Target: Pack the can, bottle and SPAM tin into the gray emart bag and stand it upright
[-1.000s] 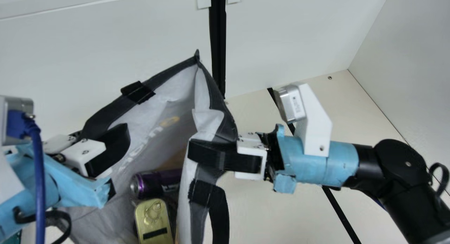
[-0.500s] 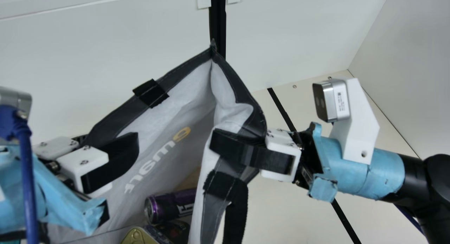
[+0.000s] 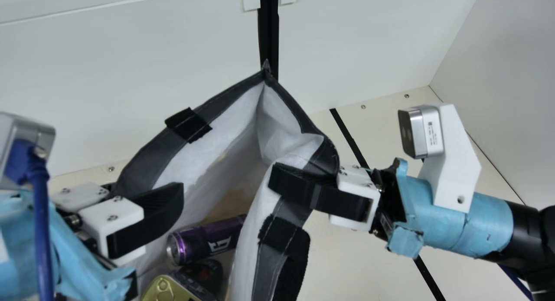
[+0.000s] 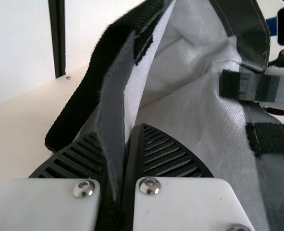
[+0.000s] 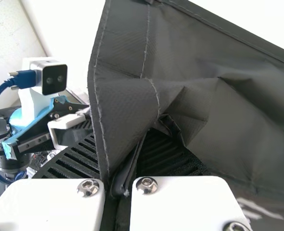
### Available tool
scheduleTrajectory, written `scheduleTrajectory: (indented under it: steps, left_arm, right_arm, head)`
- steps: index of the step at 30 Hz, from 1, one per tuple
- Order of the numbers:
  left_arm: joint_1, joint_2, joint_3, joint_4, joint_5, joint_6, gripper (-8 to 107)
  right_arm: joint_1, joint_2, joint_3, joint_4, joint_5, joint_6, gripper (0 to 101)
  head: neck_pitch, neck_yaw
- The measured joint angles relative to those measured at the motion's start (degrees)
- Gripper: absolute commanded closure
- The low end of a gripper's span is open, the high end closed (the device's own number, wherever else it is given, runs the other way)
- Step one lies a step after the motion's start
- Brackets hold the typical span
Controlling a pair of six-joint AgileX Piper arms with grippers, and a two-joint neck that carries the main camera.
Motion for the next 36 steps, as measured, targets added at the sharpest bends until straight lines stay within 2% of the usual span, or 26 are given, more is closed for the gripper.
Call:
scheduleTrajectory:
  steps: [9, 15, 20, 25, 30, 36]
  left_arm:
    - [-1.3, 0.9, 0.7, -0.4, 0.0, -0.4, 107]
    - [0.3, 3.2, 2.9, -4.5, 0.0, 0.7, 107]
    - [2.5, 6.5, 4.8, -9.4, -0.1, 2.7, 107]
    - [4.5, 10.6, 4.7, -13.4, -0.1, 5.3, 107]
    - [6.1, 15.3, 3.0, -15.1, 0.0, 8.4, 107]
    - [8.0, 21.0, -1.2, -14.7, 0.0, 11.6, 107]
  right_arm:
    - [0.9, -0.3, -1.2, -0.3, 0.0, 0.0, 101]
    - [0.1, 2.6, -1.7, -2.8, 0.1, -0.5, 101]
    - [-1.4, 7.0, -1.6, -7.3, -0.2, -2.8, 101]
    - [-2.5, 12.7, -1.9, -11.7, -0.3, -6.8, 101]
    - [-2.5, 18.5, -3.7, -11.4, -0.3, -11.3, 101]
    - [-1.3, 25.0, -6.2, -9.7, -0.3, -15.6, 101]
  head:
    - [0.0, 0.0]
    - [0.0, -0.1]
    - [0.0, -0.1]
    - [0.0, -0.1]
    - [0.0, -0.1]
    - [0.0, -0.1]
